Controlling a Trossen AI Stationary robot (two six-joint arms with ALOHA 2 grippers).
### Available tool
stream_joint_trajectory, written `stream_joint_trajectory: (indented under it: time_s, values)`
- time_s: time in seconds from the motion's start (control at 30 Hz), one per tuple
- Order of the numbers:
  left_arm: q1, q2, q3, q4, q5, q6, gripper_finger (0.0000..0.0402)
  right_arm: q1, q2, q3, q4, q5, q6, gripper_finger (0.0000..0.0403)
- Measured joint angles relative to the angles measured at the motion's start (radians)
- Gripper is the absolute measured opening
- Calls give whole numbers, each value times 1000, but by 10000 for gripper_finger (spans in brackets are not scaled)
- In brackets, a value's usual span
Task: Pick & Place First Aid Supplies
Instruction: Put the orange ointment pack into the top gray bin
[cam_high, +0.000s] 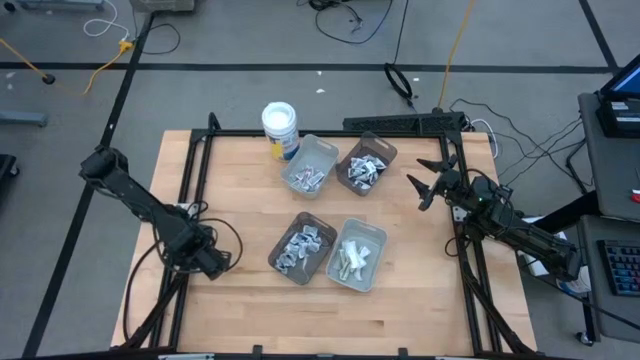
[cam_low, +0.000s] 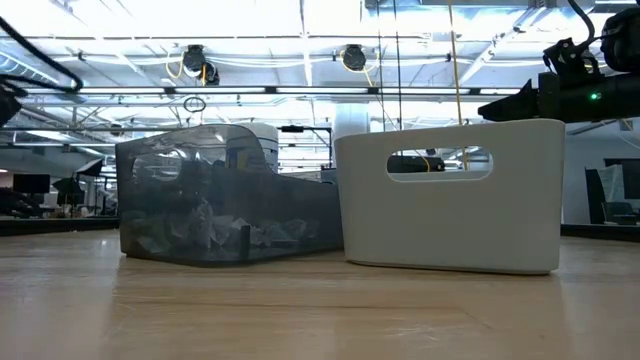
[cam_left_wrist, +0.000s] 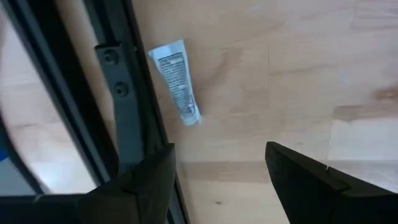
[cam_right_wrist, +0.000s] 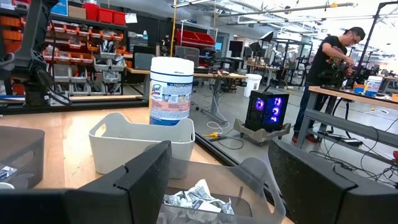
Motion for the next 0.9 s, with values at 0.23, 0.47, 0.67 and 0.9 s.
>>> stream_joint_trajectory:
  time_s: [0.23,0.47,0.67,0.9]
  values:
    - [5,1,-80,44,4,9,255,0,0,0,0,0,0,263]
    - [38,1,-140,66,-3,51,255,0,0,0,0,0,0,263]
    - [48,1,-192,142,3,65,255,0,0,0,0,0,0,263]
    - [72,-1,-221,229,7,119,251,0,0,0,0,0,0,263]
